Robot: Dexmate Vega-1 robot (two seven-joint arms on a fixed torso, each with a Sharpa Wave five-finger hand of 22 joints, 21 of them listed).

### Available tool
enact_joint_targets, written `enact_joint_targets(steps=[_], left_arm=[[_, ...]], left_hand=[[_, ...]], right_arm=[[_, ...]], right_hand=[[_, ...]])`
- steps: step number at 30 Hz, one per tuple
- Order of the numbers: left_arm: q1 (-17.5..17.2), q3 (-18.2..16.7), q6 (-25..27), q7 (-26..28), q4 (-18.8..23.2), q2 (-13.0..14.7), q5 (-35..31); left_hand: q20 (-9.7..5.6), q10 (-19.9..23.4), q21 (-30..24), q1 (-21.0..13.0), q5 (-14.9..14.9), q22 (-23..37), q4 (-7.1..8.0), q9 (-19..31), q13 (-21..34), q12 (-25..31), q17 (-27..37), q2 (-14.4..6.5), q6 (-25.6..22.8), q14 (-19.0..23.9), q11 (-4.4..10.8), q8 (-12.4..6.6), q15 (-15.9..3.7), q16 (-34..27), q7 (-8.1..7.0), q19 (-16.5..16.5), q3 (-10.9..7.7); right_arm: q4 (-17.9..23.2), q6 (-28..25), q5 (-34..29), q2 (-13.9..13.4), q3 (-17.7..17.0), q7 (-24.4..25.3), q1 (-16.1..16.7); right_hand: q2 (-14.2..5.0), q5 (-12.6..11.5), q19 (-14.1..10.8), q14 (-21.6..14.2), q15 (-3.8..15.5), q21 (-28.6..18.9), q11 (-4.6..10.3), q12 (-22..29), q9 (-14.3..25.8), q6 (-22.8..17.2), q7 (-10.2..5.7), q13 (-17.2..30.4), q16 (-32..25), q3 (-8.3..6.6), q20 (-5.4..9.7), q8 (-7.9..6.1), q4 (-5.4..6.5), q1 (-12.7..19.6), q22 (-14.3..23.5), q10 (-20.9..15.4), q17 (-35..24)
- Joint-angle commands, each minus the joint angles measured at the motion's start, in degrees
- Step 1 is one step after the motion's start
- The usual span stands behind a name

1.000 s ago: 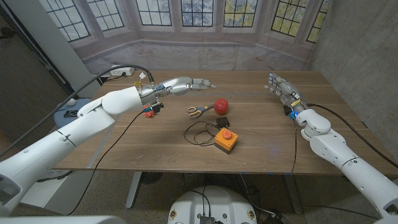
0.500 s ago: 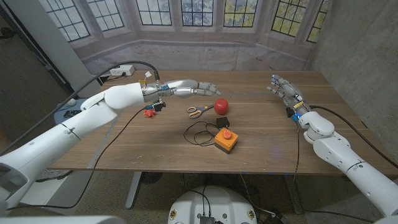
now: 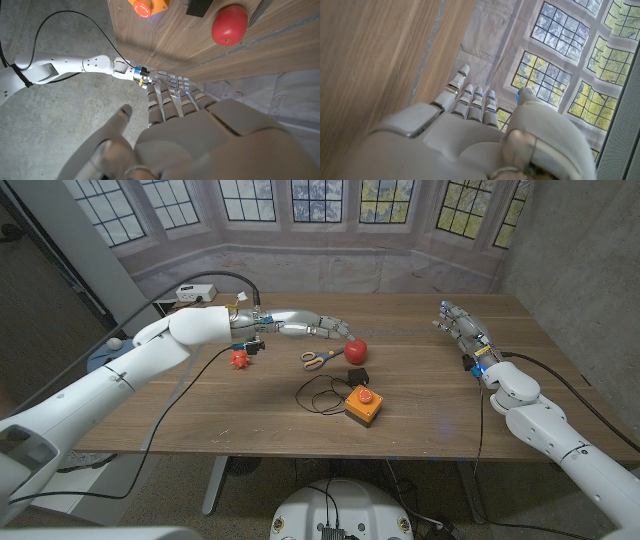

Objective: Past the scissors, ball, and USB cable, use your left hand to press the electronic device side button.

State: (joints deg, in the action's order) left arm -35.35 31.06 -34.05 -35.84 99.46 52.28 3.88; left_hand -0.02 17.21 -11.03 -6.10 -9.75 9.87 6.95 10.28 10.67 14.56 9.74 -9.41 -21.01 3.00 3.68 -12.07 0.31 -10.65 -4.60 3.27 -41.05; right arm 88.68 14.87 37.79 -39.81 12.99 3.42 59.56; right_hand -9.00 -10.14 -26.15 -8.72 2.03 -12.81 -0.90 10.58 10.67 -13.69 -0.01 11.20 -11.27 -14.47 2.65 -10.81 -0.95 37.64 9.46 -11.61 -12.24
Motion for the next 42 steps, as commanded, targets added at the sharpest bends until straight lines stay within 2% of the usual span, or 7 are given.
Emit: enact_joint_targets(steps=[1,15,18,25,30,35,42], left_arm=[[6.49,3.75,-6.76,-8.15,-7.66,-2.54,1.67],[9.56,6.04,-17.31,-11.70,-16.40,-5.56,2.76],[9.81,6.06,-20.80,-11.25,-18.79,-6.35,2.17],[10.96,6.57,-26.64,-10.21,-23.33,-8.11,-0.15],[12.97,8.48,-27.10,-12.08,-24.99,-8.69,-1.09],[14.72,10.43,-26.49,-14.09,-26.78,-9.37,-0.23],[16.92,12.87,-25.05,-17.30,-28.54,-10.72,2.14]], left_hand=[[-0.30,0.47,-0.09,0.78,-0.14,-0.02,0.77,0.15,-0.02,-0.03,0.35,-0.29,-0.60,0.46,-0.02,-0.15,-0.11,-0.49,-0.36,0.19,-0.09],[-0.59,-0.81,-0.04,1.44,-0.25,-0.03,1.93,0.17,0.02,-1.17,0.30,-0.52,0.76,-0.27,0.81,0.94,-0.47,0.08,-1.75,0.19,-0.58],[-0.84,-2.48,0.02,2.42,-0.21,0.00,2.73,0.21,0.05,-2.13,0.45,0.06,2.66,-1.13,1.86,1.70,-0.71,0.28,-3.08,-0.05,-0.22],[-1.18,-6.32,0.01,4.27,-0.40,0.03,3.25,0.24,0.11,-3.55,0.57,0.89,6.51,-2.64,2.81,2.31,-1.27,0.41,-4.11,-0.22,0.77],[-1.29,-8.18,0.22,4.98,-0.56,0.06,3.41,0.24,0.14,-3.87,0.62,0.81,8.95,-4.50,3.98,2.36,-1.44,0.73,-5.47,-1.03,1.16],[-1.22,-5.38,0.16,5.57,-0.66,0.08,3.59,0.25,0.10,-2.64,0.61,0.66,6.15,-4.33,5.54,0.94,-2.15,0.19,-6.20,-1.44,1.64],[-1.16,-3.24,0.03,5.79,-0.70,0.08,3.63,0.26,0.04,-2.01,0.54,0.55,3.37,-3.50,5.15,0.20,-2.50,-0.15,-6.10,-1.38,1.92]], right_arm=[[0.64,0.24,-0.54,0.23,-0.58,1.67,0.99],[1.25,0.86,-1.10,0.73,-1.17,3.45,2.38],[1.16,0.91,-1.21,0.90,-1.12,3.62,2.42],[0.95,1.26,-1.25,1.25,-1.17,3.81,2.64],[1.06,1.34,-1.18,1.37,-1.32,4.01,2.86],[1.17,1.29,-1.15,1.26,-1.52,4.15,3.11],[0.89,1.34,-0.87,1.19,-1.89,4.11,3.39]], right_hand=[[-0.24,-0.19,0.31,0.37,0.92,0.01,0.05,0.20,0.18,0.14,-0.05,-0.03,-0.29,0.03,1.47,0.04,-0.30,-0.42,0.10,0.41,-0.19],[-0.33,-0.19,0.30,0.60,0.98,0.29,0.07,0.23,0.18,0.36,-0.01,-0.04,-0.32,0.04,1.55,0.05,-0.44,-0.59,0.11,0.56,-0.15],[-0.37,-0.20,0.29,0.57,0.96,0.34,0.09,0.23,0.18,0.38,-0.02,-0.05,-0.36,0.03,1.57,0.04,-0.47,-0.62,0.11,0.61,-0.15],[-0.43,-0.20,0.28,0.63,0.95,0.47,0.13,0.27,0.18,0.42,-0.09,-0.05,-0.40,0.02,1.56,0.01,-0.54,-0.70,0.11,0.66,-0.13],[-0.48,-0.21,0.30,0.68,1.00,0.57,0.27,0.28,0.18,0.44,-0.15,-0.05,-0.42,-0.01,1.62,0.00,-0.59,-0.75,0.11,0.69,-0.12],[-0.52,-0.22,0.25,0.71,1.01,0.66,0.20,0.32,0.17,0.45,-0.13,-0.06,-0.46,-0.03,1.63,-0.03,-0.68,-0.78,0.12,0.69,-0.10],[-0.55,-0.22,0.21,0.75,1.00,0.77,0.17,0.33,0.17,0.45,-0.16,-0.06,-0.49,-0.06,1.64,-0.06,-0.78,-0.82,0.12,0.75,-0.08]])
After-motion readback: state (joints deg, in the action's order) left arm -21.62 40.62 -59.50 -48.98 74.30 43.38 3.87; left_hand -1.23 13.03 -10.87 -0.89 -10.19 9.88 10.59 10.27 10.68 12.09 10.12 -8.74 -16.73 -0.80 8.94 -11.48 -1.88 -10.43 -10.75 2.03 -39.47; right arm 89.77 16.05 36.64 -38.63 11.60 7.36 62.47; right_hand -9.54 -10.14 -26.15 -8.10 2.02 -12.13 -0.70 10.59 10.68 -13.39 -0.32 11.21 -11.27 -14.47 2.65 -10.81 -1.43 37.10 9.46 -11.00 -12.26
